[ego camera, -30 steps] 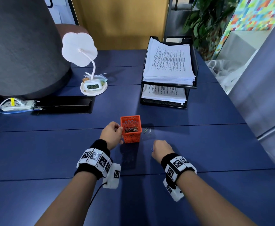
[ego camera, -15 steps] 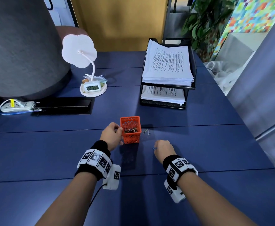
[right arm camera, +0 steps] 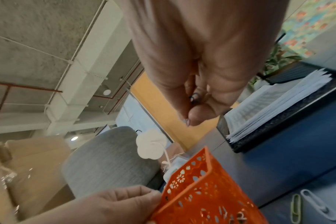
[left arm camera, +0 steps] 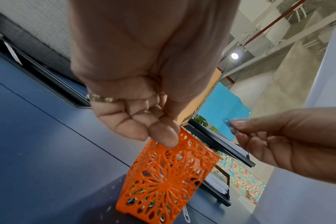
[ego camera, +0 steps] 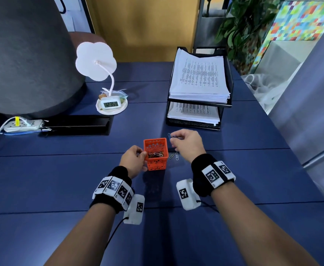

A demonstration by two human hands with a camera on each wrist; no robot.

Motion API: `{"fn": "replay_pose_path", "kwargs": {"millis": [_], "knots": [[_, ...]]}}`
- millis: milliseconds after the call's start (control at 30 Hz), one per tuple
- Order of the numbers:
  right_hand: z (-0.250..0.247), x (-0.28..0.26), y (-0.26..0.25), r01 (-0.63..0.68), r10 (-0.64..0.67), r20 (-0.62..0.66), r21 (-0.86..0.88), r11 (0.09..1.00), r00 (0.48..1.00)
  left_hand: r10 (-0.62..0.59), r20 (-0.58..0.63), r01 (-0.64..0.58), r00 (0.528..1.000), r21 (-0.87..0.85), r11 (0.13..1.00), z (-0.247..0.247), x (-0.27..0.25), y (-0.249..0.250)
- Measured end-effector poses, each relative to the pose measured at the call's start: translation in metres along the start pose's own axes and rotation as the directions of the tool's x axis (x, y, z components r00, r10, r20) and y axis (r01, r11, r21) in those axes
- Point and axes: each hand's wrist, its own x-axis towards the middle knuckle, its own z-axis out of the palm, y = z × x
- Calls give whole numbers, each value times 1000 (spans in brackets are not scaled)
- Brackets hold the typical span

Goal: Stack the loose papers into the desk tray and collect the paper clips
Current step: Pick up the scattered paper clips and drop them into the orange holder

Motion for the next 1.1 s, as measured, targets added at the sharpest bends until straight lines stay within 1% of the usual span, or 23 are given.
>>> {"fn": "replay_pose_path", "kwargs": {"millis": [33, 100, 167, 300, 367, 433, 500, 533, 600, 667, 767, 967, 1033, 1100], "knots": [[4, 0, -2, 5, -5, 27, 14, 1000, 1000, -1, 0, 1, 1000, 1, 1000, 0, 0, 0], [8, 0, -3, 39, -37, 75, -16, 999, 996, 2, 1, -2, 1000, -6, 1000, -1, -1, 0], [9, 0, -1, 80, -68, 124, -94, 992, 990, -1, 5, 1, 1000, -16, 1000, -2, -1, -1], [6, 2, 3, 123, -73, 221, -223, 967, 973, 4, 20, -3, 1000, -38, 999, -3, -1, -2], [6, 6, 8, 112, -67, 205, -215, 970, 977, 2, 26, 0, 1000, -66, 998, -4, 1, -1], [6, 12, 17, 63, -34, 147, -199, 978, 989, 0, 29, 2, 1000, -81, 997, -4, 3, 0], [5, 17, 27, -3, 26, 97, -233, 972, 995, 2, 31, 1, 1000, -74, 997, -6, 7, 0], [4, 19, 32, -31, 56, 84, -276, 961, 995, 2, 31, 0, 1000, -68, 998, -6, 9, -1], [4, 21, 44, -74, 112, 76, -388, 919, 991, 4, 23, -3, 1000, -57, 998, -7, 12, -3], [7, 22, 55, -94, 162, 93, -505, 858, 982, 6, 16, -6, 1000, -59, 998, -8, 16, -4], [18, 24, 66, -124, 216, 85, -596, 793, 973, 8, 10, -7, 1000, -71, 997, -9, 20, -5], [36, 26, 69, -149, 205, 5, -670, 727, 979, 22, 15, -21, 1000, -52, 998, -10, 27, -8], [37, 30, 68, -128, 191, 11, -703, 700, 981, 22, 20, -21, 1000, -50, 999, -11, 28, -9], [37, 35, 68, -94, 184, 45, -728, 679, 982, 20, 22, -19, 1000, -44, 999, -12, 29, -10]]}}
